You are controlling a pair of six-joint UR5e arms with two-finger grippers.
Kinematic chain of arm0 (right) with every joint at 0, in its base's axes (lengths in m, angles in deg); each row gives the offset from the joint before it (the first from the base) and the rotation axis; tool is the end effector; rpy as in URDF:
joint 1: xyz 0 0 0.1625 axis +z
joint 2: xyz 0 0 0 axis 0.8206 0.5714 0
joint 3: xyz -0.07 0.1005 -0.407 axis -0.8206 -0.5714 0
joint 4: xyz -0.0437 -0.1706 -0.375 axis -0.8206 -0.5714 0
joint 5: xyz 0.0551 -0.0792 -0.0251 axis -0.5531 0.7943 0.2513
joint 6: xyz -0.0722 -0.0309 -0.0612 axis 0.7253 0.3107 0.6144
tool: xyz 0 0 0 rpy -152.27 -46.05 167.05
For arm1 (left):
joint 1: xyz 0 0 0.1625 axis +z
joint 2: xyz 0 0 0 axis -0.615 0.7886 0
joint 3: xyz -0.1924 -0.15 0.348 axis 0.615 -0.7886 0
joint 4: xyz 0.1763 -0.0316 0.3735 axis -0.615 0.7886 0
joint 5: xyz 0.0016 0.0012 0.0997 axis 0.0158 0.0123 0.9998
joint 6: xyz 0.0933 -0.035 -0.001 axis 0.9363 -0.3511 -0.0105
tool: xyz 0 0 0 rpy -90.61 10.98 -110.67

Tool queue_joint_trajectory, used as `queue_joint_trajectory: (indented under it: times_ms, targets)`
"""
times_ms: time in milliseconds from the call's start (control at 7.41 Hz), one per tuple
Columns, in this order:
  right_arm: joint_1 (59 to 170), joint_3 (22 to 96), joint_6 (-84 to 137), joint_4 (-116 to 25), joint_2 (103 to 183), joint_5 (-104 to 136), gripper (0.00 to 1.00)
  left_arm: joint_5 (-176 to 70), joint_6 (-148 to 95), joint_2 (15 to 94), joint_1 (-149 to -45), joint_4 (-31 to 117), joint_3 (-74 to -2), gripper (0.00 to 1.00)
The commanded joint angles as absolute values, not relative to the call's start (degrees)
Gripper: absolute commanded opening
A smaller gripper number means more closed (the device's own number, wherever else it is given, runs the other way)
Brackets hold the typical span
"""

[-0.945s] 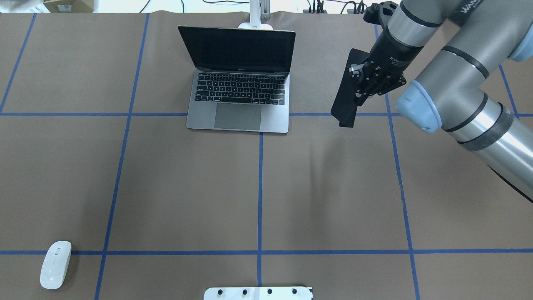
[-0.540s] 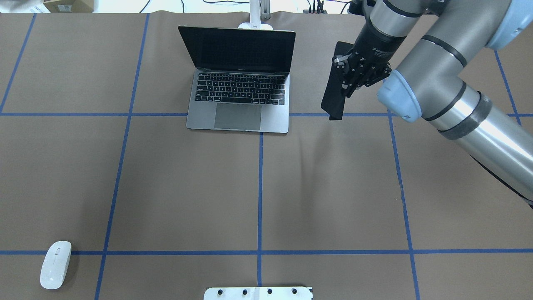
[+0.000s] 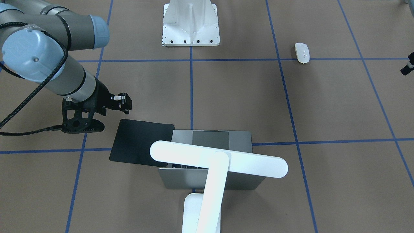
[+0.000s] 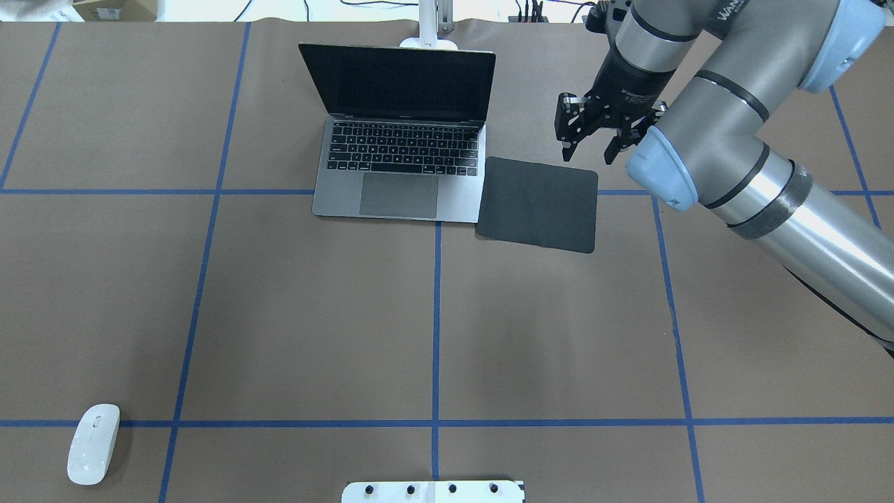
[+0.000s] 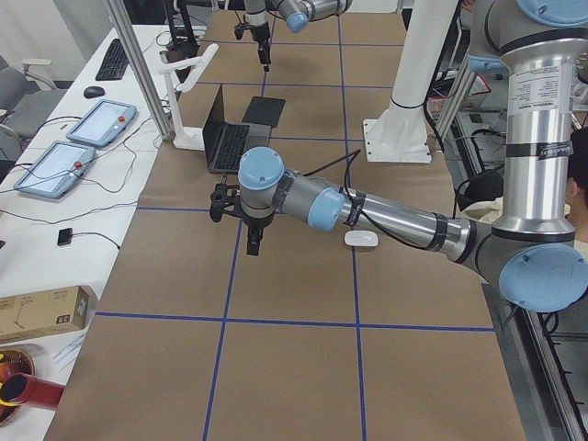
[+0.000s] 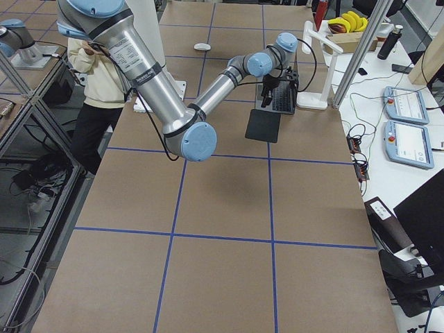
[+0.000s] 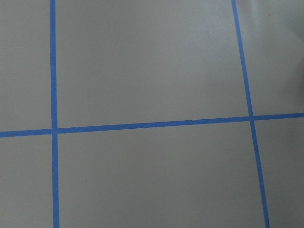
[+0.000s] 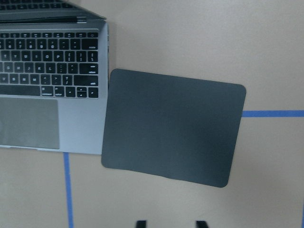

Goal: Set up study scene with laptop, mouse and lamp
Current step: 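Raise the right gripper away while the left gripper reaches toward the white mouse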

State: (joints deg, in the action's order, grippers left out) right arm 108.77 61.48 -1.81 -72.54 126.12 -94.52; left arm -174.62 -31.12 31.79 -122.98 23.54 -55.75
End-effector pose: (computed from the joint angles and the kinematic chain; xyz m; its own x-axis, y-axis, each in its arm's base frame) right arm -0.3444 -0.5759 0.2528 0.6410 0.0044 0.7676 0.1022 0.9906 -0.0910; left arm -0.0128 -0.4721 0.5010 0.5664 0.0311 -0.8236 0.1119 0.9871 0.1143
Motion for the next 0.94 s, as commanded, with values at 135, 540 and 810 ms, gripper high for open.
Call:
queue_joint_trajectory:
  times_ms: [135, 540, 810]
  targets:
    - [109.5, 61.5, 2.0, -72.8, 132.8, -88.3, 1.0, -174.2, -42.2, 30.6, -122.0, 22.3, -57.8, 1.0]
    - [117.2, 62.0, 21.9, -73.6, 142.1, -85.8, 1.0, -169.4, -50.9, 29.6, -112.7, 22.3, -60.2, 1.0]
    - [120.2, 61.6, 34.2, -77.9, 144.4, -82.8, 1.0, -166.4, -52.3, 27.7, -106.4, 22.8, -60.2, 1.0]
